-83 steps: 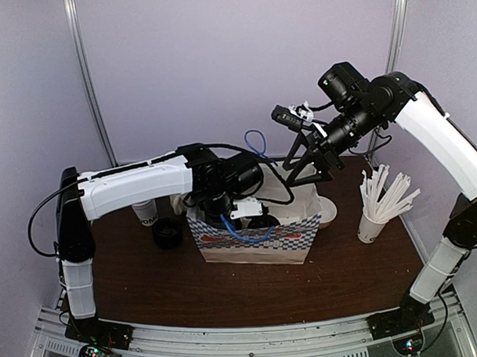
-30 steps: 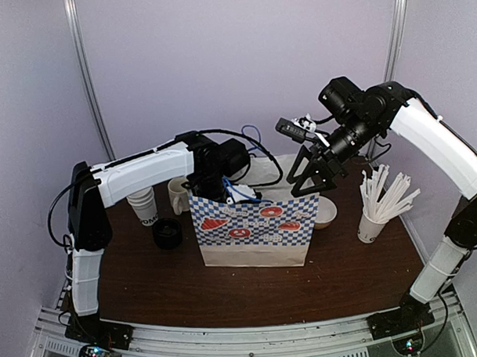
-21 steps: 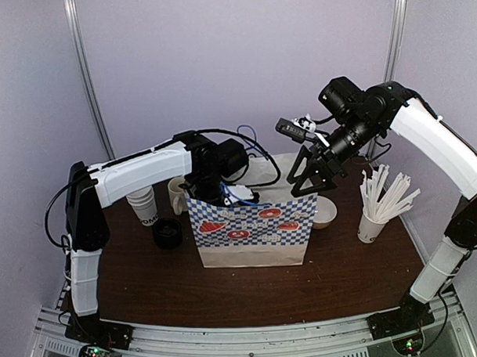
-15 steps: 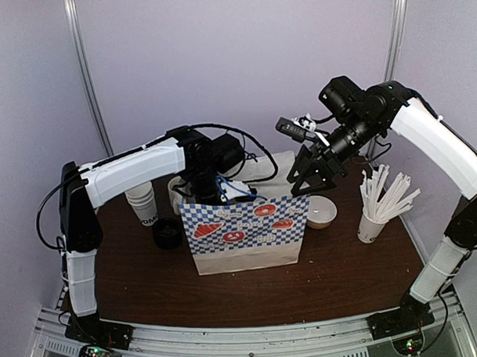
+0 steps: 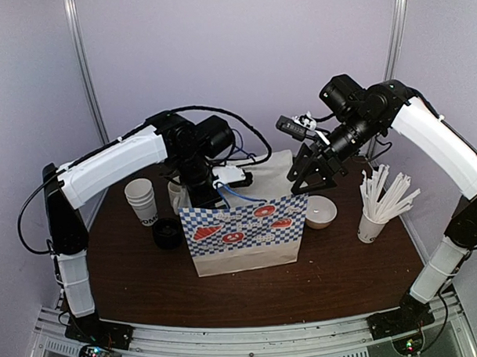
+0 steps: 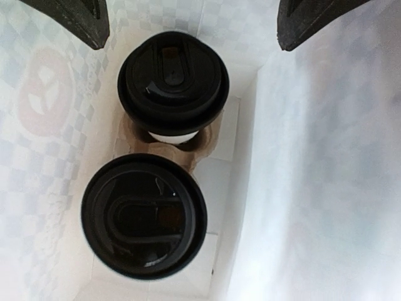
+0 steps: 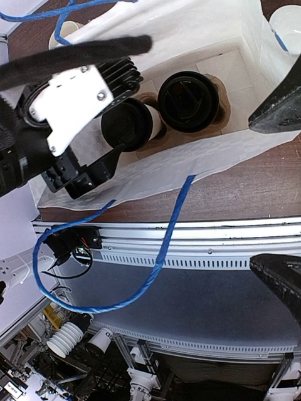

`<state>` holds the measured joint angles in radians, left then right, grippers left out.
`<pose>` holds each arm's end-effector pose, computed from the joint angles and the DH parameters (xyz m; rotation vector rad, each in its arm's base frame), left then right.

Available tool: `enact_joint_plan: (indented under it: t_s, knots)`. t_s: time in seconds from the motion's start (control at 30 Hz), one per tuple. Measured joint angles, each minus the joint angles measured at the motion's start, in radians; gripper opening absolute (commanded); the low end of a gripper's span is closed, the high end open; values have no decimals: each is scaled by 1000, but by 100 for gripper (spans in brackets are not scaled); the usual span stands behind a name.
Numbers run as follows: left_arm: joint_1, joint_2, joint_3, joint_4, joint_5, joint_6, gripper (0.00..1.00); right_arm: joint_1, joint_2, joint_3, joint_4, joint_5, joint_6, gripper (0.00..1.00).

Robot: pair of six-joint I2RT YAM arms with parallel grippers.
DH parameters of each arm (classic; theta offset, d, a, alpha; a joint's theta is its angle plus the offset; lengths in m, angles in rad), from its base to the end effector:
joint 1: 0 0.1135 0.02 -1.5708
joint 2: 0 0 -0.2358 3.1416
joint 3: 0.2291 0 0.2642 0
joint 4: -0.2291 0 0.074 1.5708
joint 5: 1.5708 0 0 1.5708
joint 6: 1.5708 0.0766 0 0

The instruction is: Pack the takeout coffee

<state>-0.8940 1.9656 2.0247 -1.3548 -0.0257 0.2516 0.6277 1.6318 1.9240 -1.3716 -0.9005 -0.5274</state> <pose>0.2551 -0.3144 0.2613 1.5518 2.4156 -0.0905 0.2244 0.2370 0.3732 -1.5828 1.8862 1.2108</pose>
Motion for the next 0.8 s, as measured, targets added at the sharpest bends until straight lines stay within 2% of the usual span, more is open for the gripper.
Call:
enact_joint_plan:
  t_s: [0.37, 0.63, 0.8]
  knots:
    - [-3, -109, 67, -12, 8, 0, 97, 0, 5, 2, 0, 2, 0, 69]
    - [-11, -133, 130, -26, 30, 0, 91, 0, 6, 2, 0, 3, 0, 69]
    - [-13, -240, 117, 62, 9, 1, 94, 0, 6, 2, 0, 10, -2, 69]
